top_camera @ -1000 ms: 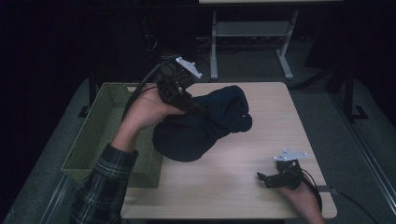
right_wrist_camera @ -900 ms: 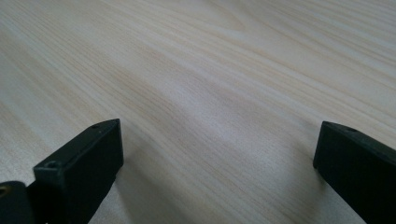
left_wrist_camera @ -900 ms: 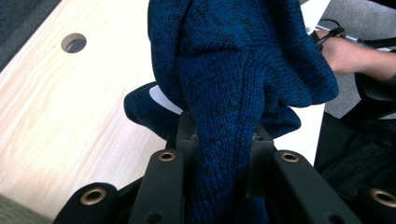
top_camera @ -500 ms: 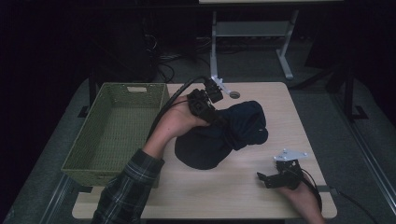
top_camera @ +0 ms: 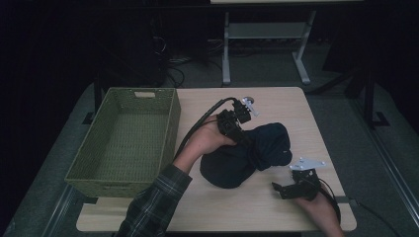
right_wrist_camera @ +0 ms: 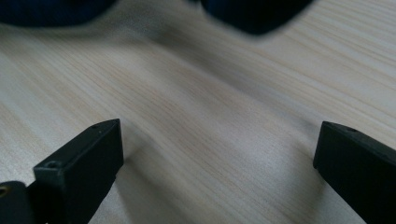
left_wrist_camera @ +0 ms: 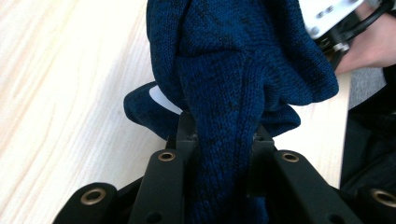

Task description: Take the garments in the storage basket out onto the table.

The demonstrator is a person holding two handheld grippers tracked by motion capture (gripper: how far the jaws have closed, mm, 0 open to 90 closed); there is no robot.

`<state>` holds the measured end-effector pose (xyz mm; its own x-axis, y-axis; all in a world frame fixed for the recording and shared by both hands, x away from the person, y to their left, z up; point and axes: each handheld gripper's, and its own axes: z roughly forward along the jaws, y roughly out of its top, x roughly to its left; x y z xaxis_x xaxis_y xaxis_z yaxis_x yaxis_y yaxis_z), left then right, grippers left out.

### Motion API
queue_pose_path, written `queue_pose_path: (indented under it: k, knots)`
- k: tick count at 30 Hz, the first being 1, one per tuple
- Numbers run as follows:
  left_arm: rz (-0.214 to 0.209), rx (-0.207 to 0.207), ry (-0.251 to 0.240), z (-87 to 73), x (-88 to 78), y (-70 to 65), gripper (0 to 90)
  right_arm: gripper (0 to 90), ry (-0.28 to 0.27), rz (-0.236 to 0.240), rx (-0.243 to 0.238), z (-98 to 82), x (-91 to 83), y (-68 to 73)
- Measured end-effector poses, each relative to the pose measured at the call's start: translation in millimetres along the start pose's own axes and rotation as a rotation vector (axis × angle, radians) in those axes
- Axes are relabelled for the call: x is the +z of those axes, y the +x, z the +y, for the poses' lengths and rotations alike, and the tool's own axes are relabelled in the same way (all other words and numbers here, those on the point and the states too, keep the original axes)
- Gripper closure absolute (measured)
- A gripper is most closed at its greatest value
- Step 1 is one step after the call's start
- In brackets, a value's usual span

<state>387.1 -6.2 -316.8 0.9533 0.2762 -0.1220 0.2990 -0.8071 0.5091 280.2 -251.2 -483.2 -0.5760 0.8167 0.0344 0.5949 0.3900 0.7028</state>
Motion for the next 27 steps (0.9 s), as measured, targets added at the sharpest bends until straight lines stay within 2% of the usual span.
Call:
queue_pose_path:
  k: [2, 8, 9, 10, 12, 15, 19, 23, 27]
  knots:
    - [-0.012, 0.001, 0.007, -1.5, 8.6, 2.6, 73.2, 1.2, -0.001, 0.0, -0.002, -0.1, 0.1, -0.1]
    - [-0.049, 0.038, 0.023, -6.6, 31.6, 7.8, 73.0, 1.2, 0.001, -0.002, -0.001, 0.0, 0.0, -0.1]
    - [-0.049, 0.038, 0.023, -6.6, 31.6, 7.8, 73.0, 1.2, 0.001, -0.001, -0.003, -0.1, 0.0, -0.2]
    - [-0.046, 0.053, 0.038, -8.8, 38.5, 9.4, 72.8, 1.2, 0.002, -0.001, -0.003, 0.0, -0.1, -0.2]
    - [-0.038, 0.054, 0.047, -12.2, 45.0, 12.3, 72.4, 1.2, 0.004, 0.0, 0.002, -0.1, -0.1, 0.2]
    - [-0.049, 0.041, 0.045, -19.2, 53.7, 18.6, 72.1, 1.2, 0.003, 0.001, 0.004, -0.1, -0.1, 0.3]
    - [-0.064, 0.049, 0.027, -29.2, 60.0, 24.7, 71.2, 1.2, 0.004, 0.001, 0.006, 0.0, -0.2, 0.5]
    - [-0.054, 0.045, 0.039, -37.0, 63.3, 28.6, 69.0, 1.2, 0.003, 0.002, 0.007, 0.0, -0.1, 0.5]
    - [-0.043, 0.044, 0.034, -39.4, 61.0, 28.6, 60.8, 1.2, 0.004, 0.001, 0.004, 0.0, -0.2, 0.3]
